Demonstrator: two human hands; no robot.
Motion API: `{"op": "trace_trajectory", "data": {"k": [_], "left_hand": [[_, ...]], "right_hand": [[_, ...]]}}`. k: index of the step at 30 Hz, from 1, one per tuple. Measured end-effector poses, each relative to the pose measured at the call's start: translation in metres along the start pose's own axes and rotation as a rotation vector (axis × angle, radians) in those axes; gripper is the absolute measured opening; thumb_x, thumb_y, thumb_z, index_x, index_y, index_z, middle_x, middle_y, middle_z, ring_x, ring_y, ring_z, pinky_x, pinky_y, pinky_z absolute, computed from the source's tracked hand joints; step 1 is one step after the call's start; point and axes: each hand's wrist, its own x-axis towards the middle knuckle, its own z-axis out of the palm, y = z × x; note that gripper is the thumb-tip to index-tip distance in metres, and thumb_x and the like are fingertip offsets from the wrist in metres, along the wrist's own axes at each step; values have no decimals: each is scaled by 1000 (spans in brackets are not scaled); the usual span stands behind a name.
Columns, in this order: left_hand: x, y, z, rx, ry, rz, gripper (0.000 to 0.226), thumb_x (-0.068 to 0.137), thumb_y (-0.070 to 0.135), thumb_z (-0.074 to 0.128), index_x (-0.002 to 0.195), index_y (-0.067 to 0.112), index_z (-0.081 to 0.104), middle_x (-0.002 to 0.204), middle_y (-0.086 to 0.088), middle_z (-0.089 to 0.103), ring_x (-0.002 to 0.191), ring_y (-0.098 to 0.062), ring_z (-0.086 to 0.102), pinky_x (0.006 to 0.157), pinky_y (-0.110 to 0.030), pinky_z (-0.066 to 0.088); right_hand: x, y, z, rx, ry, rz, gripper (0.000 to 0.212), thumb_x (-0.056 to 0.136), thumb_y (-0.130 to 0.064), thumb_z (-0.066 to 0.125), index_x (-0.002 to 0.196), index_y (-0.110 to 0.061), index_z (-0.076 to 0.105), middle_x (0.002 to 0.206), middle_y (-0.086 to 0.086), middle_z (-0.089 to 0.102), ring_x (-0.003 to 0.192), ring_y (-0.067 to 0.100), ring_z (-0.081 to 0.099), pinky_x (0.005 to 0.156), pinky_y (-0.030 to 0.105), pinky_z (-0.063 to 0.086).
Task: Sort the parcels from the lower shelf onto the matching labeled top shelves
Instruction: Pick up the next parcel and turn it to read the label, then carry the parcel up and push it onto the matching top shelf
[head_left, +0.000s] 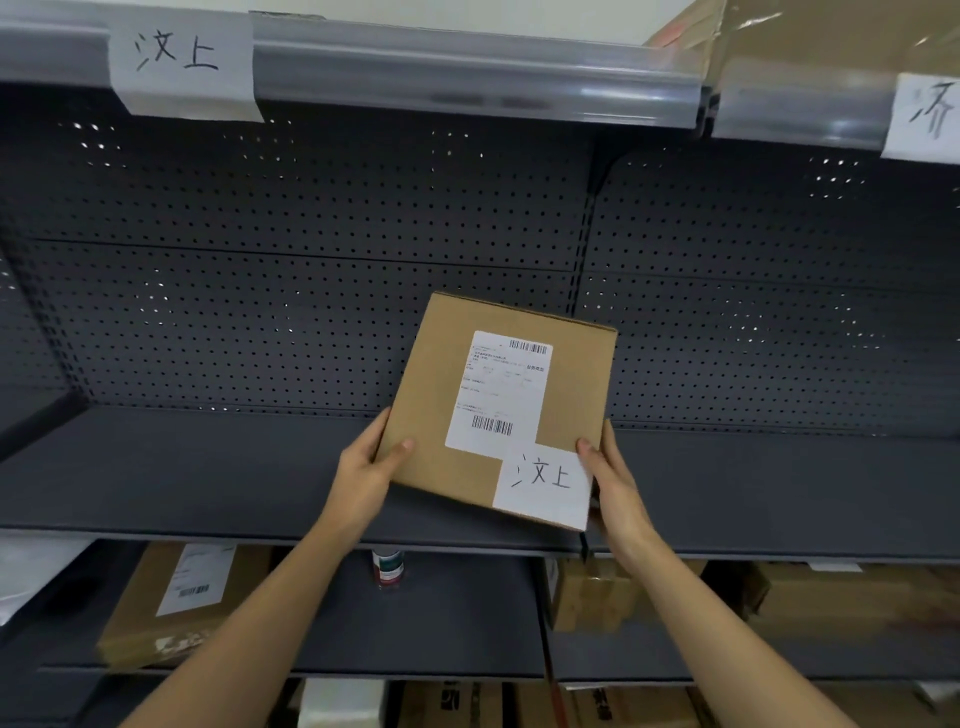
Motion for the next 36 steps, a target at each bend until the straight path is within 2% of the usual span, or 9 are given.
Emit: {"op": "trace_trajectory", "data": {"k": [2,5,10,15,18,21,24,27,36], "left_hand": [[-7,-4,3,-63,17,-13,43,98,14,61,139,26,56,128,11,68,119,-6,62,110,-37,44],[-15,-11,10,-131,64,-58,32,99,21,59,127,36,61,120,16,71,114,-4,64,109,-39,45],[-25,-13,15,-205,189,-57,35,101,27,55,135,33,54,121,16,66,113,-7,62,109,-42,45],[-32,-8,10,-173,234,49,43,103,25,51,146,31,47,131,17,61,113,6,56,97,-17,43],[-36,-6,6,-147,276,97,45,103,24,50,148,28,45,124,23,59,107,13,55,84,-6,44],[-44,-5,-1,-115,300,139,48,103,24,50,150,23,43,133,12,58,108,14,54,82,0,44],[-54,-4,-10,-84,309,189,50,103,23,49,152,20,40,141,7,55,112,16,54,84,1,43],[-67,2,-23,-67,345,268,51,103,19,49,152,14,38,143,5,53,117,18,52,90,-1,42],[-103,24,-69,-14,472,457,68,92,42,51,151,8,40,149,0,52,136,-9,50,108,-25,44]], "right_hand": [[-2,-7,-1,-17,11,-25,73,94,-54,58,155,-51,19,147,-15,54,137,16,51,118,48,35],[-11,-16,5,-57,-36,-131,63,102,-40,51,158,-41,23,153,-17,43,140,6,41,115,29,30],[-22,-20,13,-178,-124,-258,79,89,-36,68,157,-38,26,154,-17,46,139,-2,44,115,29,37],[-28,-16,18,-234,-144,-289,89,83,-39,76,156,-40,25,140,-28,58,133,-1,51,109,31,43],[-33,-14,23,-206,-157,-298,77,94,-22,69,155,-40,25,133,-35,59,127,-10,52,107,22,46],[-38,-15,29,-147,-133,-308,64,99,-14,60,152,-35,32,134,-28,60,122,-12,55,100,13,47],[-42,-14,38,-128,-69,-348,53,99,-16,60,145,-35,41,127,-30,64,120,-7,57,96,17,49],[-51,-15,49,-122,-38,-406,61,94,-28,64,150,-27,40,136,-19,61,126,0,56,105,29,47],[-79,-26,89,-96,-134,-549,64,87,-24,61,146,-31,37,123,-46,59,118,-15,55,91,3,42]]}}
